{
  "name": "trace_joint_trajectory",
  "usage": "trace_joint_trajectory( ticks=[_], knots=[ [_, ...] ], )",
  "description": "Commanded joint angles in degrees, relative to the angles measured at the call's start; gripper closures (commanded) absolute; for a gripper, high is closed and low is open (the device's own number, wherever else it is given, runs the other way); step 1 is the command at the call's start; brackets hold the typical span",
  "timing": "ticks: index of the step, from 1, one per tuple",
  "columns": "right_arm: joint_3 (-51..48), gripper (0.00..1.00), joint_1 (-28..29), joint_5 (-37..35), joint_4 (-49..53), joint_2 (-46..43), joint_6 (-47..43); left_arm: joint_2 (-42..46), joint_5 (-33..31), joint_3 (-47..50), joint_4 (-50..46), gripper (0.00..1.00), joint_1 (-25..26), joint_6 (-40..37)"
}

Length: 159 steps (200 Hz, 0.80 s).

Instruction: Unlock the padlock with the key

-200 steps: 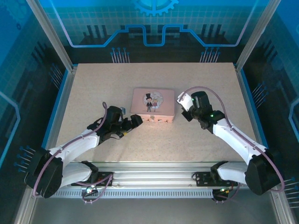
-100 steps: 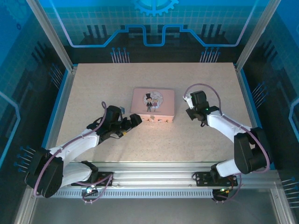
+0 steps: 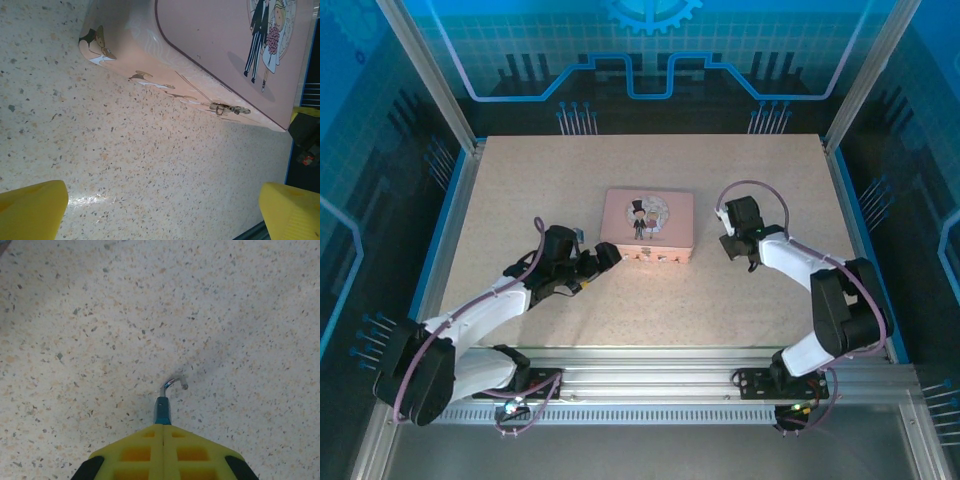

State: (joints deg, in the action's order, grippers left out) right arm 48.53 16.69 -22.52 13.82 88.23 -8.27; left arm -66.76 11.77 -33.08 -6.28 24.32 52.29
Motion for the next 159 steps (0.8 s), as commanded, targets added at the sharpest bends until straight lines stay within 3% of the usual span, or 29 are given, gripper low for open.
trace_joint_trajectory(
  ticks=[1, 24, 54, 86, 106, 159],
  knots=[
    [3.12, 1.00, -0.17, -0.75, 2.78, 1.81, 2.07, 1.93, 0.01, -0.42, -1.72, 0.01, -0.70, -1.23],
    [3.50, 0.98, 0.61, -1.08, 3.90, 2.56, 2.53, 2.91, -0.13, -0.10, -2.19, 0.01, -0.76, -1.22],
    [4.06, 0.81, 1.13, -1.79, 5.01, 2.27, 3.67, 4.00, -0.26, 0.00, -2.77, 0.01, -0.76, -1.19],
    [5.48, 0.78, 1.63, -2.32, 7.09, 0.76, 3.55, 4.63, -0.78, -0.27, -3.45, 0.01, -0.84, -1.30],
    [6.36, 0.77, 2.18, -2.75, 8.65, -1.79, 3.99, 4.63, -1.39, -0.66, -3.90, 0.01, -0.94, -1.57],
    [7.93, 0.59, 2.64, -0.47, 12.27, -10.92, 8.06, 4.57, -4.54, -5.72, -9.24, 0.01, -3.11, -6.17]
  ],
)
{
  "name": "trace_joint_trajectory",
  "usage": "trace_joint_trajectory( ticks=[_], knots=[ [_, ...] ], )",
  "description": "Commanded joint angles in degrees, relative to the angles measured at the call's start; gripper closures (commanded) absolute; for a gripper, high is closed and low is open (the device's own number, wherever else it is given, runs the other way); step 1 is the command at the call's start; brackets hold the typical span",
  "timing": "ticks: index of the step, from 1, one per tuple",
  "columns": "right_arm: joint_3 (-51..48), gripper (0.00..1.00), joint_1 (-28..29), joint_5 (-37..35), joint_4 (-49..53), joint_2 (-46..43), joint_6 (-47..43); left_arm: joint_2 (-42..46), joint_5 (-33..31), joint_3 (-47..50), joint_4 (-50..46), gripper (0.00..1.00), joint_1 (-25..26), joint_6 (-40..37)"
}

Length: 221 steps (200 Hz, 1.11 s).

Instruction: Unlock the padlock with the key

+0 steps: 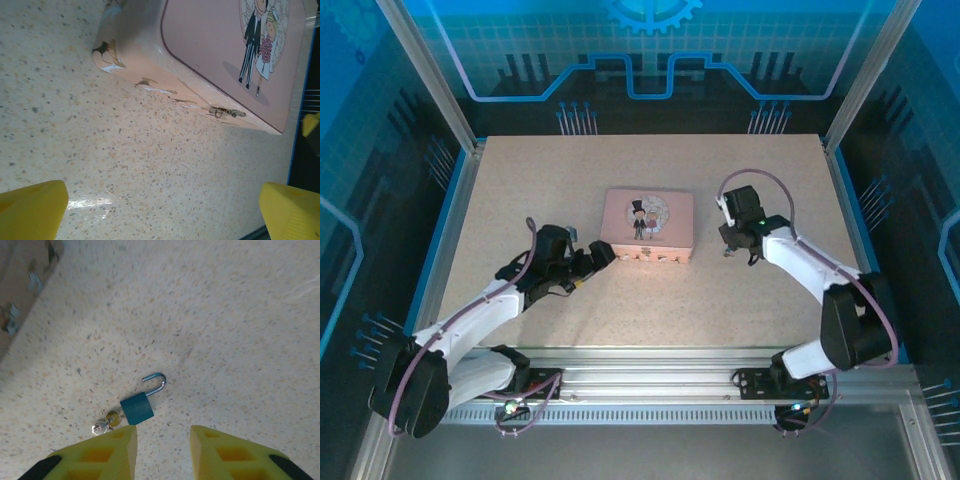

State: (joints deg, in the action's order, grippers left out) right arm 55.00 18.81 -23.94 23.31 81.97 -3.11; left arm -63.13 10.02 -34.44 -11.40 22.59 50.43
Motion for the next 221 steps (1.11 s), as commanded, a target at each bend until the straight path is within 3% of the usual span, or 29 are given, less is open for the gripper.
trace_joint_trajectory(
  ticks=[1, 37, 39, 41, 42, 46, 80, 105, 133, 159, 171, 197, 221],
  knots=[
    [1.44, 0.58, 0.52, 1.06, 2.79, -4.91, 3.01, 0.92, -2.89, -4.57, -4.32, 0.01, -1.44, -4.48],
    [1.30, 0.43, -0.17, 5.19, 4.41, -9.78, 6.23, 0.64, -5.31, -11.97, -10.45, 0.01, -4.57, -10.88],
    [1.37, 0.33, -0.26, 5.39, 4.62, -9.87, 6.44, 0.60, -5.59, -12.48, -10.87, 0.01, -4.70, -11.41],
    [1.41, 0.09, -0.33, 5.62, 4.79, -9.94, 6.65, 0.63, -5.93, -12.98, -11.42, 0.01, -4.78, -11.94],
    [1.42, 0.05, -0.34, 5.77, 4.85, -10.05, 6.73, 0.55, -6.13, -13.26, -11.61, 0.01, -4.85, -12.25],
    [1.42, 0.00, -0.47, 6.21, 5.05, -10.47, 7.06, 0.48, -6.98, -14.34, -12.67, 0.01, -5.06, -13.41],
    [0.24, 0.00, -2.45, 7.68, 3.54, -13.28, 11.92, 0.19, -15.57, -20.29, -16.80, 0.01, -6.88, -23.79],
    [-2.30, 0.00, -3.66, 2.04, -1.61, -15.06, 14.86, 1.48, -21.56, -18.04, -12.55, 0.01, -9.49, -30.61],
    [-13.32, 0.00, -4.06, 0.14, -19.57, -19.76, 9.41, 3.86, -27.45, -9.79, -0.91, 0.01, -13.54, -38.30],
    [-21.09, 0.00, -4.49, -3.06, -31.40, -19.77, 3.96, 2.39, -26.96, -1.00, 11.70, 0.01, -19.36, -41.64],
    [-22.34, 0.00, -5.23, -5.80, -33.23, -17.91, 4.20, -0.24, -27.54, 3.34, 19.70, 0.01, -20.94, -42.47],
    [-25.82, 0.00, -7.95, -4.81, -38.35, -13.89, 4.70, -9.02, -25.82, 7.76, 32.06, 0.01, -22.52, -42.86],
    [-30.68, 0.00, -9.17, -4.17, -49.96, -11.28, 4.56, -13.96, -25.13, 9.01, 41.86, 0.01, -22.59, -43.74]
  ],
)
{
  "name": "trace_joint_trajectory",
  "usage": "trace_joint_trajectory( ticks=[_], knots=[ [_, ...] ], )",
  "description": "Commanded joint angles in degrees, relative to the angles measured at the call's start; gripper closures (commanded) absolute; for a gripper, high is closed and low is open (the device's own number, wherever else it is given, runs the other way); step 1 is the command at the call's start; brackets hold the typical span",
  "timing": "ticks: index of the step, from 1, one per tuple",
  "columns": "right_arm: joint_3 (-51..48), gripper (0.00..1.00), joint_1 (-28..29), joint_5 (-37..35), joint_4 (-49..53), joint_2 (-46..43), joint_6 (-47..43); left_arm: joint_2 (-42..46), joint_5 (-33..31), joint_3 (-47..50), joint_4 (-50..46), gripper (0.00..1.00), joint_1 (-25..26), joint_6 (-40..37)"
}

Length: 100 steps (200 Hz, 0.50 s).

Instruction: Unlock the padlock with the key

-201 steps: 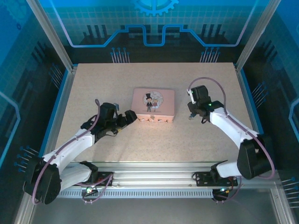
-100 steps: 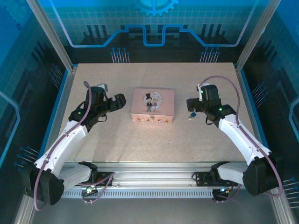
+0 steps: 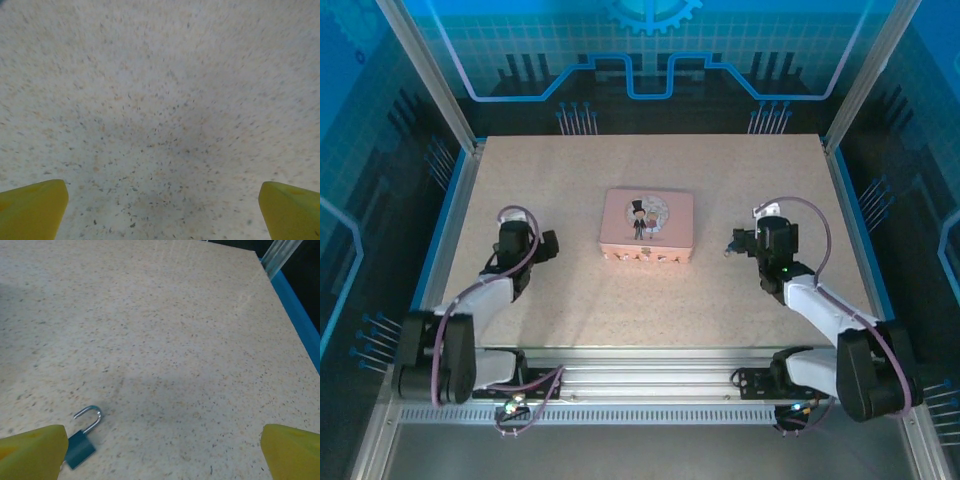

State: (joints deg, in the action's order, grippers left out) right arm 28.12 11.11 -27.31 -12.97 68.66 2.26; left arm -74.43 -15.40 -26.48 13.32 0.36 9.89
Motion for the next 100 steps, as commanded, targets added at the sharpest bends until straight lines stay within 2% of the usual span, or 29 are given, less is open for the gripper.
trace_joint_trajectory(
  ticks=[1, 12, 26, 47, 58, 76, 87, 93, 100],
  knots=[
    [-3.92, 0.00, -1.55, -0.68, -14.06, 2.10, -0.79, -2.78, 0.37, 1.15, 17.42, 0.01, -0.36, -3.16],
    [-5.59, 0.00, -1.95, 0.57, -18.43, 3.39, -0.85, -4.31, 1.98, 2.76, 25.07, 0.01, -0.37, -4.35],
    [-6.44, 0.00, -2.06, 2.05, -21.91, 4.47, -1.75, -6.74, 3.15, 3.18, 29.35, 0.01, -0.36, -6.24],
    [-7.55, 0.00, -3.31, 6.25, -28.04, 6.47, -1.57, -15.77, 6.99, 8.46, 49.49, 0.01, -0.13, -8.94],
    [-7.97, 0.00, -4.60, 9.92, -31.95, 9.60, -0.45, -13.27, 6.93, 7.47, 42.82, 0.01, 0.06, -8.33],
    [-8.05, 0.00, -4.95, 12.28, -40.97, 18.18, -1.97, -13.77, 4.05, 5.60, 40.22, 0.01, 0.08, -7.64],
    [-3.97, 0.00, -4.60, 12.84, -30.71, 17.18, -1.28, -14.25, 3.04, 5.80, 41.64, 0.01, 0.57, -8.22],
    [-4.51, 0.00, -6.33, 15.66, -33.35, 17.75, -0.97, -14.19, 0.34, 5.58, 40.94, 0.01, 1.48, -8.28],
    [-4.72, 0.00, -6.36, 13.96, -32.68, 17.32, -0.26, -14.17, -0.67, 5.30, 40.59, 0.01, 2.12, -8.84]
  ],
)
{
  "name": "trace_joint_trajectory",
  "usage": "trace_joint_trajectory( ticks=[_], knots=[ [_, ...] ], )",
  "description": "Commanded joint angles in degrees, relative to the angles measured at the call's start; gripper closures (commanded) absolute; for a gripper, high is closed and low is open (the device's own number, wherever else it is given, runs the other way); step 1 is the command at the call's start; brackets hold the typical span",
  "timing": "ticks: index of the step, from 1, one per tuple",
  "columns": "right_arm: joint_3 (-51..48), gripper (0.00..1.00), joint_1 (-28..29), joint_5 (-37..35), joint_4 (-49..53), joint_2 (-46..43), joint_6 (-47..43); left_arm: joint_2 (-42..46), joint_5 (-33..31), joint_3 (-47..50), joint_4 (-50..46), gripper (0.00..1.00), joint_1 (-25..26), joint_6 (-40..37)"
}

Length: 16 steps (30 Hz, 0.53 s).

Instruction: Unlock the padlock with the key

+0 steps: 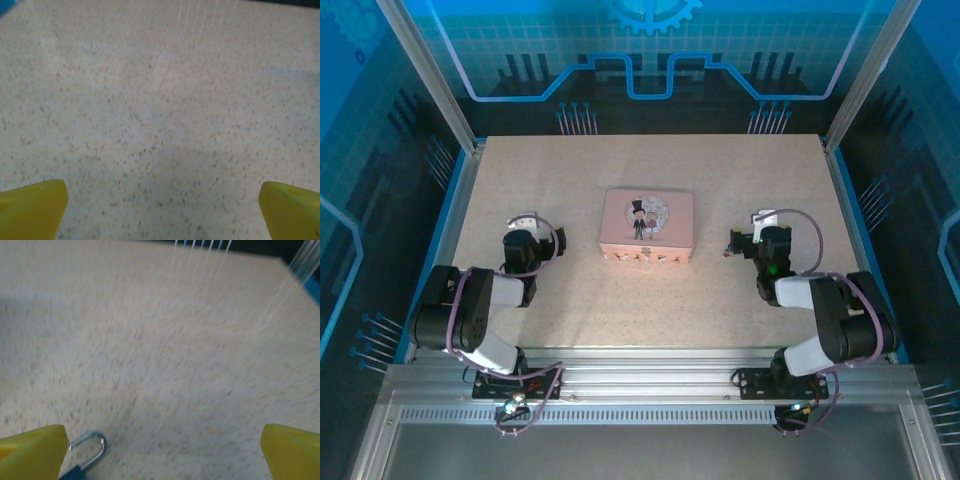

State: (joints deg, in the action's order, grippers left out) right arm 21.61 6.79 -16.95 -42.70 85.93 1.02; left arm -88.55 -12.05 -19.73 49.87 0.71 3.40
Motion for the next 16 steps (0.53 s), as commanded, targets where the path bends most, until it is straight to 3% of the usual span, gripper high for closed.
trace_joint_trajectory(
  ticks=[1, 3, 16],
  knots=[
    [1.87, 0.00, -1.90, 3.11, -2.49, -0.05, 1.12, -0.09, -4.15, -1.45, 4.12, 0.01, 1.89, -2.44],
    [1.61, 0.00, -0.52, 0.48, -3.69, 0.31, 0.40, -0.23, -4.55, -1.36, 4.46, 0.01, 2.18, -2.70],
    [2.14, 0.00, -1.27, 2.74, -2.84, 0.36, 0.40, -0.30, -3.27, -1.29, 4.86, 0.01, 2.43, -3.47]
  ],
)
